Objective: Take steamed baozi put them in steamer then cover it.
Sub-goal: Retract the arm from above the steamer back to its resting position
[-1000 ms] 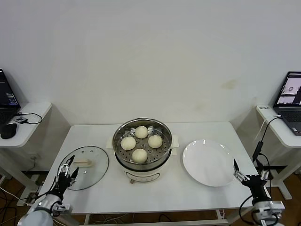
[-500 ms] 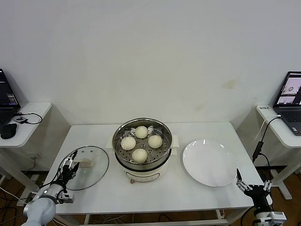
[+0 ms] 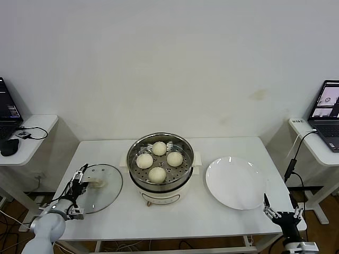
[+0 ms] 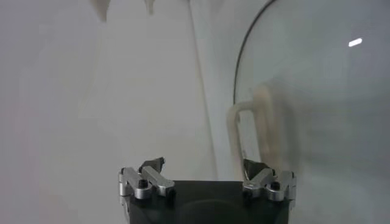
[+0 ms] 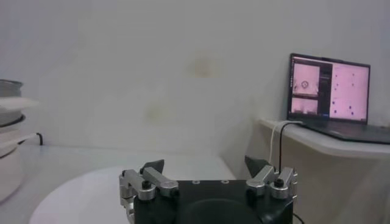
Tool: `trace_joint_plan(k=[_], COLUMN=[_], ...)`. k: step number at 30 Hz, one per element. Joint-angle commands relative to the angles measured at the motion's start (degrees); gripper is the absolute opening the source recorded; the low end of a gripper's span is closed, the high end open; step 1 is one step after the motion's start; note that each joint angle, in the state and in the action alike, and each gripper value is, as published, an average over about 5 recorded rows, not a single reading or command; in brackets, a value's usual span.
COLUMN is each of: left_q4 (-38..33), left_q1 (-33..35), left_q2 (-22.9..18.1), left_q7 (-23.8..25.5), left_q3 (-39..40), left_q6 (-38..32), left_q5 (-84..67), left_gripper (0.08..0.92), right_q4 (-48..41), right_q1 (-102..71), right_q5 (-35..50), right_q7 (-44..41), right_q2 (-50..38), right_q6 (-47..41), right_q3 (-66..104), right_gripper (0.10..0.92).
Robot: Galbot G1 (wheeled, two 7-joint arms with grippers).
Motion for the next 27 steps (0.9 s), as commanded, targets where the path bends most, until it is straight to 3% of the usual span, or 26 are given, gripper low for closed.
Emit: trace_joint_plan(k=[1,7,20,27], left_q4=[2.64,3.79,4.0,-5.17], left_q1=[-2.63,-2.89,-2.06,3.76], left_q2=[-0.57,-1.12,-1.46,-0.08], left_q7=[-0.14,-0.16,-2.04,-2.83], left_q3=[0.49,0.75,-0.16,-2.09], left_q6=[-0.17,-0.48,-1.17,1.16], left_q5=[0.51,0.43,-3.66,-8.96], left_gripper=[0.823,0.775,0.403,0.2], right_q4=[-0.09,-0.36,-0.03,0.38], right_q1=[-0.23,-0.31,0.13,0.34], right_q5=[-0.65,-1.29,-2.23,-2.95], right_q7=[-0.11,-0.22,-0.45,-0.62], right_q2=[0.42,0.86,0.84,0.34], right_q6=[0.24,0.8,0.6,0.41], right_q3=[-0.13,-0.63,-1.22,-1.79], right_gripper=[0.823,0.823,0.823,0.823])
